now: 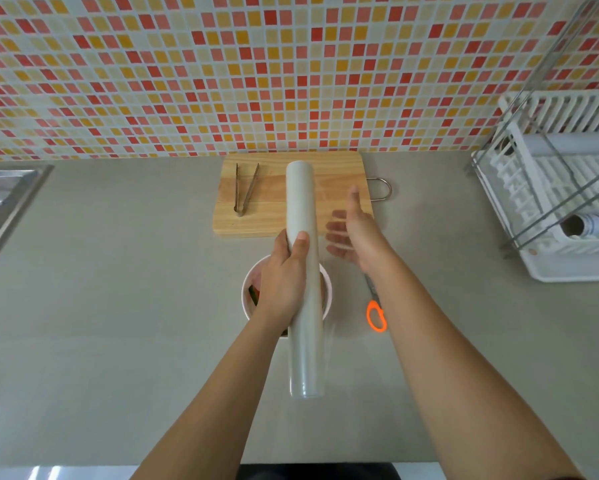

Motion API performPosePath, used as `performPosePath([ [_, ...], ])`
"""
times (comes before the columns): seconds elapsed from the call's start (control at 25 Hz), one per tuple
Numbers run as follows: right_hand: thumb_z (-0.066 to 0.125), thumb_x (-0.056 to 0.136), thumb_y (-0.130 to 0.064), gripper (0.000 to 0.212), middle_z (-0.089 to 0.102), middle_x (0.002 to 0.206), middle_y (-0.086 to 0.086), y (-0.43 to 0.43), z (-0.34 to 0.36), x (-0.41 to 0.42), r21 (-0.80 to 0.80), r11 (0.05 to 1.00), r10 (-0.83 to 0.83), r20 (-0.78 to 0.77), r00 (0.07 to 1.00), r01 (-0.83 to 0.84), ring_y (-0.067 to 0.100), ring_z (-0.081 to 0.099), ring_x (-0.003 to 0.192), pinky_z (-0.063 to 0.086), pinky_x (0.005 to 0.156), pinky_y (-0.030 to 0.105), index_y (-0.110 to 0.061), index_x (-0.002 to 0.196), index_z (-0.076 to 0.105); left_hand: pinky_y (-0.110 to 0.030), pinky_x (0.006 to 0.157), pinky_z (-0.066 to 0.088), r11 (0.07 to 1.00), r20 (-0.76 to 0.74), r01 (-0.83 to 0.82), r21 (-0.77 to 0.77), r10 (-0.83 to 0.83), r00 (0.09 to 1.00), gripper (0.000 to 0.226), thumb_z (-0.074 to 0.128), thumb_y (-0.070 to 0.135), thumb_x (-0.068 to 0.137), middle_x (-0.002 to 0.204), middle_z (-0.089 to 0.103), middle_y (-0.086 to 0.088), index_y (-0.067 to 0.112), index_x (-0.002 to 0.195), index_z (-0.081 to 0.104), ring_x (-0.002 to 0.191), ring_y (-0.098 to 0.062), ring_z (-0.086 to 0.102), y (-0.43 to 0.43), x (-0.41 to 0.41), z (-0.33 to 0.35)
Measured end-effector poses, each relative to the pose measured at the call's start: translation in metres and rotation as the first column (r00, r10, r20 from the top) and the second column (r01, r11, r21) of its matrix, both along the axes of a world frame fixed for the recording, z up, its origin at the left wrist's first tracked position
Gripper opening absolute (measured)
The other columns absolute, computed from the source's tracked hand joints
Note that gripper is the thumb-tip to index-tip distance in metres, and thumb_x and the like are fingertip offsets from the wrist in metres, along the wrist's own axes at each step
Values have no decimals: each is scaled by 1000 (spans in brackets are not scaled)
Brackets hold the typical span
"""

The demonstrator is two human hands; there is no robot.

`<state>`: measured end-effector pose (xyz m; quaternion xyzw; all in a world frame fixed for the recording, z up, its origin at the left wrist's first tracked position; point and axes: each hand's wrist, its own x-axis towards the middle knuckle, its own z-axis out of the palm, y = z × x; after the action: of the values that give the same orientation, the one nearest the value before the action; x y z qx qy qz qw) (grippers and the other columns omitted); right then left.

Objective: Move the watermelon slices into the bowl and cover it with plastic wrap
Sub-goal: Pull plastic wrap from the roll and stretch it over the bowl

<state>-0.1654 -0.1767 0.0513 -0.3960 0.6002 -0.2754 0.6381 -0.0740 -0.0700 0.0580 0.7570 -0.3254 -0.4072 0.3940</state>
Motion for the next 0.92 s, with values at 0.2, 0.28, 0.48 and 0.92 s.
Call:
performPosePath([
  [0.2, 21, 82, -74, 69, 65, 63, -1, 57, -9, -9, 41, 979, 202, -117, 972, -199, 14, 65, 55, 51, 49, 26, -19, 73, 62, -26, 67, 43, 993, -47, -45, -109, 40, 998, 42, 33, 56, 92, 96, 63, 14, 34, 122, 51, 89, -7, 61, -16, 6, 0],
  [0.28, 24, 88, -64, 61, 61, 59, -1, 78, -13, -11, -92, 962, 236, -192, 953, -257, 21, 64, 61, 51, 61, 34, -17, 65, 57, -25, 68, 41, 986, -39, -75, -151, 70, 997, 39, 34, 53, 93, 94, 62, 16, 32, 120, 52, 87, -3, 59, -24, 8, 3],
  [0.48, 38, 97, -33, 37, 44, 52, -5, 89, -19, -13, -544, 817, -20, -358, 933, -191, 9, 43, 51, 21, 54, 32, -18, 64, 39, -27, 70, 43, 977, -36, -91, -194, 85, 996, 37, 33, 51, 95, 95, 60, 13, 29, 119, 50, 90, -7, 58, -38, 8, 9],
  [0.92, 13, 78, -79, 76, 61, 57, -6, 51, -26, -26, 43, 992, 114, 148, 982, -121, 9, 58, 50, 47, 50, 21, -21, 80, 62, -55, 96, 46, 999, -128, 7, -49, -13, 992, 58, 29, 62, 85, 116, 63, -10, 21, 118, 53, 106, -32, 60, -37, 1, 6],
])
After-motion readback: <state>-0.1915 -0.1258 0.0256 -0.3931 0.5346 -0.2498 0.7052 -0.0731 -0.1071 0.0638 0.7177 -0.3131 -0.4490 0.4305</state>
